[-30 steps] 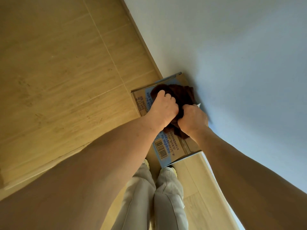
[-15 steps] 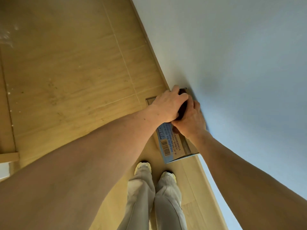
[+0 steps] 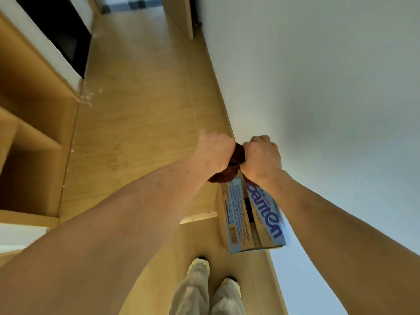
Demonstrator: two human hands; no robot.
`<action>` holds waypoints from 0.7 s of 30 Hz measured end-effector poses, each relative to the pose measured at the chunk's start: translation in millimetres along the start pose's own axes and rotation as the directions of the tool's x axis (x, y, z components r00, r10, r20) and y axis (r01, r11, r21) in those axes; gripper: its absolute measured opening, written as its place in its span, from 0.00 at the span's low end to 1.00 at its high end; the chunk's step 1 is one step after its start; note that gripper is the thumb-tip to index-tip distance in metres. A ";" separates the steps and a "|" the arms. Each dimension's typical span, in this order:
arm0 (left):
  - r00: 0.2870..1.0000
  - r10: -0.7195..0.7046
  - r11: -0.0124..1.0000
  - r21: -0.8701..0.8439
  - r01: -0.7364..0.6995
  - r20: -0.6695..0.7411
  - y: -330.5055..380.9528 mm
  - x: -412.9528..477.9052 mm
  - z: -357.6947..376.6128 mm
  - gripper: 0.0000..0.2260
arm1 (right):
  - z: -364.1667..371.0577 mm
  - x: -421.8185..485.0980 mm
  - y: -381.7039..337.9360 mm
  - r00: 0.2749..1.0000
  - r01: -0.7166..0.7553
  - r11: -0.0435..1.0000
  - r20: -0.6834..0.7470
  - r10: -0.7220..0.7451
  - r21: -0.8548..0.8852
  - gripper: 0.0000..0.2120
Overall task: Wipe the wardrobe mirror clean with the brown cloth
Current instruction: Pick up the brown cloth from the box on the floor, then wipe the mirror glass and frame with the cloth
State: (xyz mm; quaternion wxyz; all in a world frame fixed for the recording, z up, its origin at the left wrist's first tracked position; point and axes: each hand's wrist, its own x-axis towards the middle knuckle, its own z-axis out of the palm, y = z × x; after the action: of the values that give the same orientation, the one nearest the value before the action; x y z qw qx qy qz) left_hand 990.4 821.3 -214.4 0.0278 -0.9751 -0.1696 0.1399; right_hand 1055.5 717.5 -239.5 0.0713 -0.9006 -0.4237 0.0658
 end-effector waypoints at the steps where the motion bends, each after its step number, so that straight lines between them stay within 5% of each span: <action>1: 1.000 -0.017 0.999 0.034 0.018 -0.025 -4.1 -4.5 -8.7 0.04 | -11.0 1.6 -5.0 1.000 0.013 0.999 0.001 -0.013 0.039 0.10; 4: 0.993 -0.073 0.996 0.053 0.078 -0.091 -17.1 -18.8 -43.7 0.04 | -53.1 6.0 -20.9 0.999 0.047 0.990 0.016 -0.050 0.132 0.08; 21: 0.864 -0.272 0.956 -0.015 0.293 -0.423 -132.7 -135.7 -220.9 0.06 | -248.0 19.3 -162.4 0.885 0.381 0.920 -0.251 -0.391 -0.089 0.05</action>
State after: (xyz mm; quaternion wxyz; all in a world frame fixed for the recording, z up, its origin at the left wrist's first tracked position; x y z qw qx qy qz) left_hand 887.3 898.7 46.8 0.1079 -0.9458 -0.2969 -0.0749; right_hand 989.6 816.8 32.6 0.1219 -0.8001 -0.5821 -0.0781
